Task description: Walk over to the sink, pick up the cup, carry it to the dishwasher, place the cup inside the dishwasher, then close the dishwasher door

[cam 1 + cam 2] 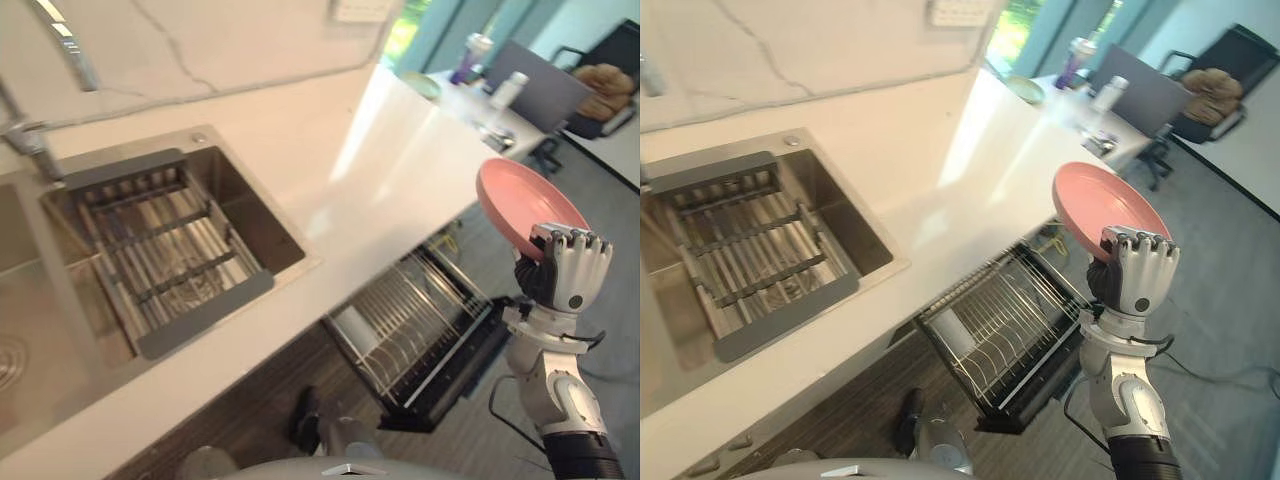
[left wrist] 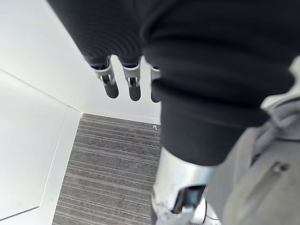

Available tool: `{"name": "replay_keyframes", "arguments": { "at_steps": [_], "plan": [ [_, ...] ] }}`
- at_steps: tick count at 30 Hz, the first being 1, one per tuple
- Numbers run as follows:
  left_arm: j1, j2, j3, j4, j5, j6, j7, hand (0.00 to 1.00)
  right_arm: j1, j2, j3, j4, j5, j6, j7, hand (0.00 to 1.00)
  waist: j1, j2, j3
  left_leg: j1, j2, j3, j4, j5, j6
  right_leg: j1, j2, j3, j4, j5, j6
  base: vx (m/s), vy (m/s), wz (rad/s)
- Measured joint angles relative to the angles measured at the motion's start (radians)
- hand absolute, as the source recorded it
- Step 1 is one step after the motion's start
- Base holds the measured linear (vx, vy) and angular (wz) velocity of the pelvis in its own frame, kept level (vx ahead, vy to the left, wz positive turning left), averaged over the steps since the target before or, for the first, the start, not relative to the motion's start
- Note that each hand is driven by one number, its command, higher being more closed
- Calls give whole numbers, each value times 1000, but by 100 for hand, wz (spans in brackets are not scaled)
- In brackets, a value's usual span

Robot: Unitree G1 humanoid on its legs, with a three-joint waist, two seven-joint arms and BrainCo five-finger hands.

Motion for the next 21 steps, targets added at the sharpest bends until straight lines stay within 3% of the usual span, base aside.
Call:
{"name": "replay_keyframes", "arguments": {
  "at_steps": [1,2,3,5,8,10,16,21],
  "plan": [
    [-2,4,0,-3,-9,1,0,0,1,1,-3,38,21,0,-14,100,-2,-3,0,1,3,-2,8,8,-13,14,-7,4,16,41,-3,179,-126,-23],
    [-14,7,3,-2,-22,5,-1,0,-1,2,-9,58,36,0,-22,100,3,-1,1,-13,6,-19,29,14,-21,39,11,20,-35,66,22,184,-203,-24],
    [-18,-3,12,-3,-34,9,-2,0,-3,1,-14,66,37,-1,-24,100,9,8,0,-24,15,-39,41,16,-23,47,26,13,-66,70,20,124,-186,-32],
    [-33,-39,22,-6,-60,10,-2,0,-21,4,-14,80,58,0,-41,100,12,54,15,-42,29,-74,36,23,-36,84,66,21,-197,104,66,38,-136,-24],
    [-44,-41,30,-4,-96,13,10,0,-32,59,-14,147,77,7,-42,100,16,73,18,-41,9,-90,-16,42,-68,110,97,39,-312,124,95,-31,-84,-14],
    [-42,-46,30,-4,-97,12,18,0,-20,87,-15,157,91,15,-40,100,16,76,18,-35,5,-91,-40,57,-73,119,105,40,-325,130,89,-72,-25,0],
    [-41,-76,36,-5,-97,12,43,0,40,122,-48,148,93,17,-31,100,14,79,20,-35,-37,-117,-99,95,-57,129,94,39,-376,165,96,-96,81,7],
    [-42,-94,27,-25,-116,45,58,0,60,201,-26,168,95,-11,-4,100,21,102,33,-35,-76,-151,-135,120,-38,130,73,23,-380,180,104,-45,118,13]
  ]
}}
